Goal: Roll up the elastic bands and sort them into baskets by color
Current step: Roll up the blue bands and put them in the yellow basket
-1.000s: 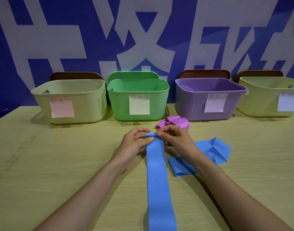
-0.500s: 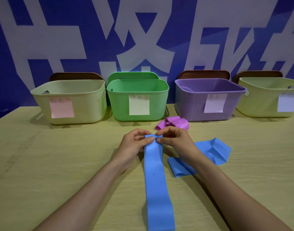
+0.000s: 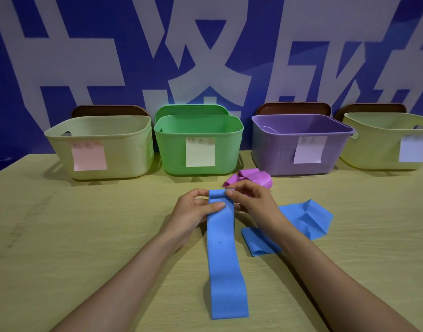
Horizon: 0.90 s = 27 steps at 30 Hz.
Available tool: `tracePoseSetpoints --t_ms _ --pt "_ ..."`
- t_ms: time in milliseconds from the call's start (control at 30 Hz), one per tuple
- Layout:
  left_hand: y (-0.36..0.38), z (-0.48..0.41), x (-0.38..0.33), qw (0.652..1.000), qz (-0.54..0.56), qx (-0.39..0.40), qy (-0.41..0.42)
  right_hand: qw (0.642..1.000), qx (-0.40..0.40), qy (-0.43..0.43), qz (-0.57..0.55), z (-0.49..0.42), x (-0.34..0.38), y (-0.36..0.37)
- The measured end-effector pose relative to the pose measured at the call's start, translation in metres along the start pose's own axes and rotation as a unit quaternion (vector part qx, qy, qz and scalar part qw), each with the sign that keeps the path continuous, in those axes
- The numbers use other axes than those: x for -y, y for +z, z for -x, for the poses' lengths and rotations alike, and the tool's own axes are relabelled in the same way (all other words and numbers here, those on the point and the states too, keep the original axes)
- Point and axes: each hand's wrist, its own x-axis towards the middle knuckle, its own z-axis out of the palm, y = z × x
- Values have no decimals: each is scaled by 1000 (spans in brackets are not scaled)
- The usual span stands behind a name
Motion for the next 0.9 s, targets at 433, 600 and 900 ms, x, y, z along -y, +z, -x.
tracePoseSetpoints --t_ms 433,600,900 --pt "-3 0 -1 999 43 4 16 999 31 15 -21 0 2 -4" --pt "-4 0 -1 999 20 0 35 999 34 32 20 0 0 1" --pt "0 0 2 999 24 6 -23 999 34 23 2 3 0 0"
